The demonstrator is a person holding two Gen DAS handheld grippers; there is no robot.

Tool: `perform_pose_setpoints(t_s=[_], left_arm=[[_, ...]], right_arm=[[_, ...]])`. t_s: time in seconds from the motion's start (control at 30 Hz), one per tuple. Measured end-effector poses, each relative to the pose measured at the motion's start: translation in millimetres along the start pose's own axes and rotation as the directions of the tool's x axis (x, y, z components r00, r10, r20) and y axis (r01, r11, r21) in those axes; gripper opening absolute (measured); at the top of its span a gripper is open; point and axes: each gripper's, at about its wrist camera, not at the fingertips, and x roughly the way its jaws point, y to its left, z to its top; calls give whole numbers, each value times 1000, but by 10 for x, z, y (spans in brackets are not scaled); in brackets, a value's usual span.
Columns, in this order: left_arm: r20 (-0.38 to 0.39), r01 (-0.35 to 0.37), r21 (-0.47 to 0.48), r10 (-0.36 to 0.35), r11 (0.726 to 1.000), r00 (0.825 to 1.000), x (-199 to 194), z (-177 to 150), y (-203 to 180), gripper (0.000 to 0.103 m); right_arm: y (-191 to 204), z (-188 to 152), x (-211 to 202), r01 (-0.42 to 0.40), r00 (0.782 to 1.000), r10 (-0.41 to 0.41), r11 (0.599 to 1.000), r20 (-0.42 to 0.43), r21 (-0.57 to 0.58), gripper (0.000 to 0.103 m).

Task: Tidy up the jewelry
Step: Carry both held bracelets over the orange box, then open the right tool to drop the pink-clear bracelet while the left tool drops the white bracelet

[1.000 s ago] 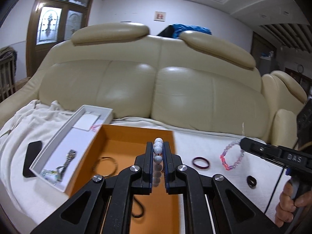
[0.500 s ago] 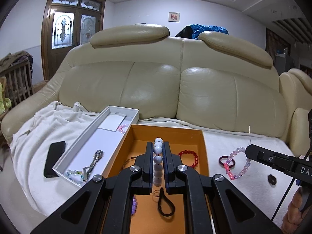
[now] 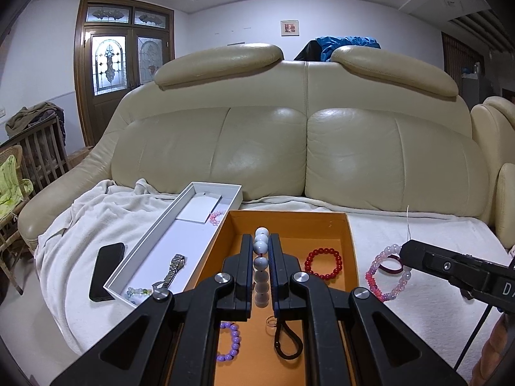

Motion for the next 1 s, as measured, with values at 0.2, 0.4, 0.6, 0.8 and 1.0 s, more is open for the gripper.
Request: perform_pose_setpoints(t_s=[0.2, 0.4, 0.6, 0.8, 1.0], left_arm=[[2, -18, 9, 18, 1000, 1000, 4, 2, 1, 9], [-5, -27, 10, 27, 1000, 1000, 31, -4, 14, 9], [-18, -32, 10, 32, 999, 999, 82, -18, 33, 9], [-61, -11, -24, 10, 1000, 998, 267, -19, 117, 9], [-116, 39, -68, -47, 997, 992, 534, -27, 248, 9]], right_arm=[[34, -8, 41, -9, 1000, 9, 1000, -5, 0, 9], [61, -13, 107, -18, 1000, 18, 1000, -12, 3, 9], [60, -15, 199, -26, 999, 26, 999, -25, 19, 9], [3, -22, 293, -26, 999, 28, 999, -41, 42, 9], [-44, -39, 411, -26, 997, 29, 999, -70, 48, 9]])
